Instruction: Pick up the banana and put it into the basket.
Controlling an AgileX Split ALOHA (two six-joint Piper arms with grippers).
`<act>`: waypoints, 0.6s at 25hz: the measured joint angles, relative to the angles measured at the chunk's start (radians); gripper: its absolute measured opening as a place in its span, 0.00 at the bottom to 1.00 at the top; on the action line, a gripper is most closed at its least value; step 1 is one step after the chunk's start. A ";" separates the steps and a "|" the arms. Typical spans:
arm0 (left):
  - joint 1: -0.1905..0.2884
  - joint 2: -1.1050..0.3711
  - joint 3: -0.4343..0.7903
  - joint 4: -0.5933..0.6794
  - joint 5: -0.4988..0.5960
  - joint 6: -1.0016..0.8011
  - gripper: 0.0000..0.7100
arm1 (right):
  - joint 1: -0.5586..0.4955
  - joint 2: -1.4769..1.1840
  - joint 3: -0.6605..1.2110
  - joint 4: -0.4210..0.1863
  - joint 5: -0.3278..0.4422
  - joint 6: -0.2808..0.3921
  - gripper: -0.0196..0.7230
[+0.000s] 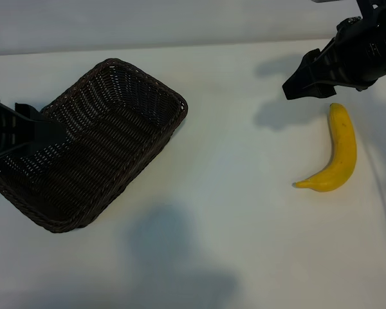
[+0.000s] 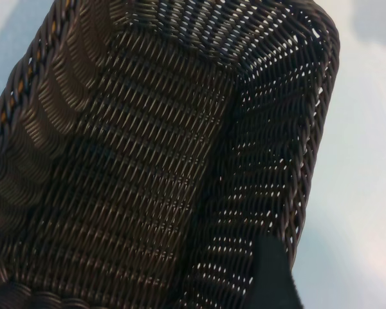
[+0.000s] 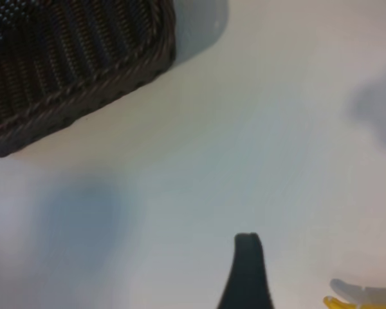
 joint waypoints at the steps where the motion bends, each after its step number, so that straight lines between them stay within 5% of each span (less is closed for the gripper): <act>1: 0.000 0.000 0.000 0.000 0.000 0.000 0.70 | 0.000 0.000 0.000 0.000 0.000 0.000 0.80; 15: 0.000 0.000 0.000 0.000 0.000 0.000 0.70 | 0.000 0.000 -0.007 -0.001 -0.014 0.000 0.80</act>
